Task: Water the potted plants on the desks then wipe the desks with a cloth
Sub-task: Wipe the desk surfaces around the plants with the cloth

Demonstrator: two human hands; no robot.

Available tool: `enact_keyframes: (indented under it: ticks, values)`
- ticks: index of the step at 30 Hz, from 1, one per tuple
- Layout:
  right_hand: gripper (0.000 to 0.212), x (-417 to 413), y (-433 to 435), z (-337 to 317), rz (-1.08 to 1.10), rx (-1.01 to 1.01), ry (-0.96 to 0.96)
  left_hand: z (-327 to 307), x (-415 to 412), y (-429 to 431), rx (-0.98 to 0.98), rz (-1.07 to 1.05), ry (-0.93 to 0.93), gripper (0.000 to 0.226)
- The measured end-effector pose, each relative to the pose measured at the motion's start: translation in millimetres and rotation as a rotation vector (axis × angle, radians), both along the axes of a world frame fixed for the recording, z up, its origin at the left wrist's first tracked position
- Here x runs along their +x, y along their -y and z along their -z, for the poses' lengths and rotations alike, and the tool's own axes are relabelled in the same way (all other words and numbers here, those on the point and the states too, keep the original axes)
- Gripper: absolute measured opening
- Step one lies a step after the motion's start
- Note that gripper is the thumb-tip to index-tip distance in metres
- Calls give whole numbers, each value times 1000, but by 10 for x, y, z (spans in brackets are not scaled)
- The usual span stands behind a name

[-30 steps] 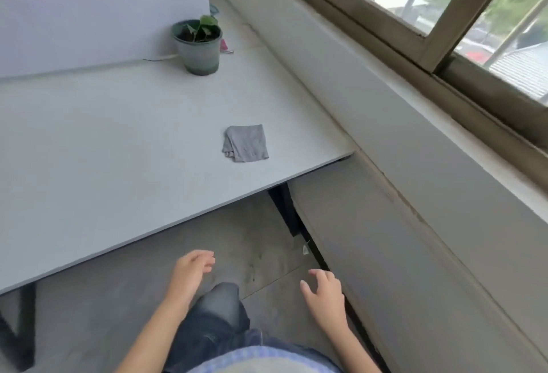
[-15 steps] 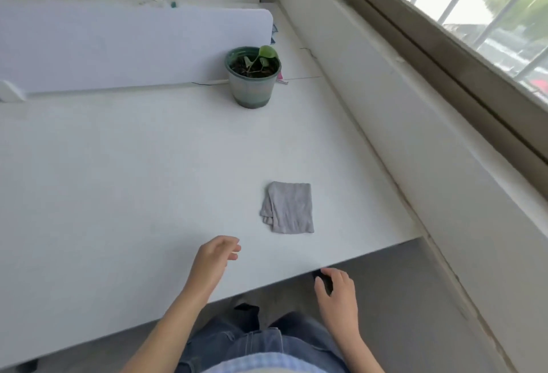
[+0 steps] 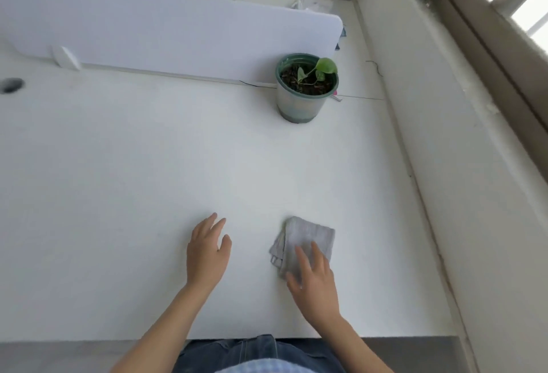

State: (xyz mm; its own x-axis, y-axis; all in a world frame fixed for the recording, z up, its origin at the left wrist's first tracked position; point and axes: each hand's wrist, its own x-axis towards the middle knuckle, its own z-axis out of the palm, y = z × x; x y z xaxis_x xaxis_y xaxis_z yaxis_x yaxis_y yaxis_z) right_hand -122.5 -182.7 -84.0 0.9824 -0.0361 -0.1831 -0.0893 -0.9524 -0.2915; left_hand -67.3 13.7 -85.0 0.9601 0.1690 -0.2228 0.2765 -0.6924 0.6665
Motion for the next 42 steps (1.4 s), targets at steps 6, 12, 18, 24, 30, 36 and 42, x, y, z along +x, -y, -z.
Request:
enact_keyframes:
  ticks: [6, 12, 18, 24, 30, 36, 42]
  values:
    - [51, 342, 104, 234, -59, -128, -56, 242, 472, 304, 326, 84, -53, 58]
    - [77, 1387, 552, 273, 32, -83, -78, 361, 548, 378, 514, 82, -118, 60]
    - [59, 2777, 836, 200, 147, -42, -60, 432, 558, 383, 532, 13, -35, 58]
    - [53, 3168, 867, 338, 110, -85, -4, 464, 561, 380, 490, -53, -34, 60]
    - [71, 2723, 560, 318, -54, -13, 19, 492, 552, 386, 512, -60, -6, 60]
    - [56, 2874, -82, 240, -533, 39, -80, 494, 566, 389, 529, -67, 13, 61]
    - [53, 3447, -505, 265, -306, -36, -92, 545, 560, 364, 555, -70, 65, 62]
